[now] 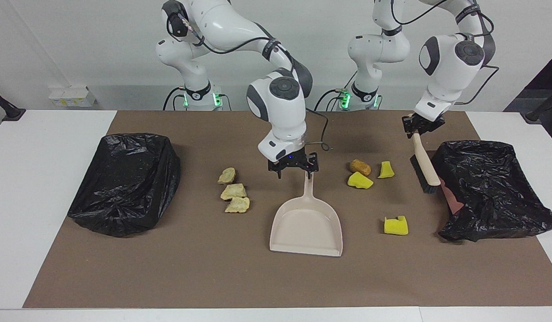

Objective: Sweep and dump trash in bin

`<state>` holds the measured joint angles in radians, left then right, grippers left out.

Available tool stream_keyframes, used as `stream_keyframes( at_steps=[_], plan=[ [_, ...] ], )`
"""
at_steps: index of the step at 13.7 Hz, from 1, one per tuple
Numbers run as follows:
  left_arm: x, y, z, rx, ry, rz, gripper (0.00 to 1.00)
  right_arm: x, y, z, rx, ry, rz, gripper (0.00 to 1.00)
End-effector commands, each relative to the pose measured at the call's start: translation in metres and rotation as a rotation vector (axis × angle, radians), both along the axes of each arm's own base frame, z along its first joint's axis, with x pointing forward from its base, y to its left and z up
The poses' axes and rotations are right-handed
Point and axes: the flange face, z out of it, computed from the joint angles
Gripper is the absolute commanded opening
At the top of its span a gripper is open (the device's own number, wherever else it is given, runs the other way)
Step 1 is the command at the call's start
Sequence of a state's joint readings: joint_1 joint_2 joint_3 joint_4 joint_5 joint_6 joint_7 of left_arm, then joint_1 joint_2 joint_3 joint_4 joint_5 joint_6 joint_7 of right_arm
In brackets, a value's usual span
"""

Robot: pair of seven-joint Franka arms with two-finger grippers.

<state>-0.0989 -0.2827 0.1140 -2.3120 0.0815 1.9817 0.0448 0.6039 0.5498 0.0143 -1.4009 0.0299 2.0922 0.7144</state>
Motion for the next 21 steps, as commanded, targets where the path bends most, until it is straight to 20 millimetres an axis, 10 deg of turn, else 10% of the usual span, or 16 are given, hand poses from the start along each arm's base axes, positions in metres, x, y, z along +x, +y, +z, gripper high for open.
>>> stream_keyframes(
  at_steps=[1,11,15,18,21],
  plan=[
    [0.007,0.029,0.005,0.011,-0.028,-0.035,0.0,0.006,0.016,-0.016,-0.02,-0.034,0.003,1.0],
    [0.039,0.09,0.001,0.023,-0.016,0.052,0.0,-0.009,0.031,-0.042,-0.054,-0.025,0.05,0.87],
    [0.039,0.069,-0.012,0.029,0.016,0.164,0.0,-0.009,0.031,-0.045,-0.049,-0.024,0.047,0.57],
    [0.036,0.062,-0.009,0.031,0.032,0.159,0.0,-0.01,0.03,-0.045,-0.048,-0.018,0.035,0.05],
    [0.028,0.027,-0.004,0.039,0.086,0.147,0.0,-0.008,0.02,-0.028,-0.064,-0.001,0.007,0.0]
  ],
)
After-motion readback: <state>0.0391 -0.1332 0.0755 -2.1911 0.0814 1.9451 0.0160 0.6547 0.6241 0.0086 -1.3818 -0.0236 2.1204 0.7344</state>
